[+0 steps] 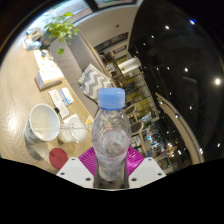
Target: Pour water
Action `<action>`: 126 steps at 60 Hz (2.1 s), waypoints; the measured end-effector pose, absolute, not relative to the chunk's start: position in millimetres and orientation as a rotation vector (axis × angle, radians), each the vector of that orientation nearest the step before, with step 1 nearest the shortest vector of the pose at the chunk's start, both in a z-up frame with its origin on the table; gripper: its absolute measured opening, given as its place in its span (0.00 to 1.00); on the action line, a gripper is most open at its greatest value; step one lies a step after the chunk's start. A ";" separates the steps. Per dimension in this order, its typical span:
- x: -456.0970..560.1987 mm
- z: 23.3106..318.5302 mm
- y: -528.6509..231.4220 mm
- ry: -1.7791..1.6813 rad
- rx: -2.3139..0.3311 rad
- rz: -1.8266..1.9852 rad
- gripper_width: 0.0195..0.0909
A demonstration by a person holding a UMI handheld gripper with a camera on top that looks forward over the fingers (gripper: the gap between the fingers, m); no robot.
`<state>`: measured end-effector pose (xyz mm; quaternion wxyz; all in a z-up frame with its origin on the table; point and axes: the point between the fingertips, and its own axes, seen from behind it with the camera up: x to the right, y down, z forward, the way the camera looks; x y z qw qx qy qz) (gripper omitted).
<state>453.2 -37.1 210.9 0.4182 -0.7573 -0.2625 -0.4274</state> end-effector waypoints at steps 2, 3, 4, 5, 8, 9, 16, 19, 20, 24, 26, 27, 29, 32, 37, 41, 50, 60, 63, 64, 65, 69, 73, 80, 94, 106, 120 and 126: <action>452.3 209.5 -35.8 -0.573 -1.930 -0.966 0.20; 450.4 207.8 -35.3 -0.530 -1.942 -0.918 0.20; 447.7 203.4 -34.2 -0.485 -1.954 -0.869 0.20; 450.6 203.7 -34.3 -0.447 -1.968 -0.808 0.20; 447.8 196.4 -33.3 -0.335 -2.002 -0.631 0.20; 447.3 192.9 -32.5 -0.300 -2.011 -0.579 0.20; 443.9 167.9 -28.3 -0.115 -2.025 -0.297 0.20; 442.4 157.2 -27.1 -0.068 -2.027 -0.196 0.20; 436.3 151.0 -22.6 -0.050 -2.029 -0.170 0.20; 434.6 135.7 -20.3 -0.005 -2.042 -0.072 0.20; 432.4 125.2 -16.7 0.014 -2.047 -0.035 0.20; 430.5 118.9 -14.7 0.022 -2.051 -0.023 0.20; 430.8 110.2 -13.3 0.033 -2.058 -0.001 0.20; 431.8 97.7 -11.4 0.031 -2.064 0.020 0.20; 431.3 74.5 -10.8 0.021 -2.084 0.035 0.21; 433.9 59.7 -14.7 0.016 -2.102 0.041 0.21; 435.0 58.8 -16.9 0.007 -2.060 0.055 0.28; 433.4 48.6 -21.5 0.027 -2.128 0.079 0.50; 435.1 43.8 -27.3 0.055 -2.167 0.084 0.66; 436.0 43.0 -29.4 0.064 -2.176 0.081 0.73; 437.2 41.2 -28.4 0.070 -2.186 0.077 0.80; 438.8 43.1 -40.1 0.088 -2.212 0.046 0.94; 439.8 48.3 -52.6 0.099 -2.234 0.018 0.92; 434.7 64.7 -83.6 0.130 -2.275 -0.018 0.92; 395.5 133.1 -164.5 0.177 -2.314 -0.098 0.92; 343.6 181.9 -233.9 0.199 -2.323 -0.131 0.92; 308.3 206.6 -274.5 0.166 -2.312 -0.158 0.92; 301.6 210.3 -280.0 0.157 -2.309 -0.141 0.92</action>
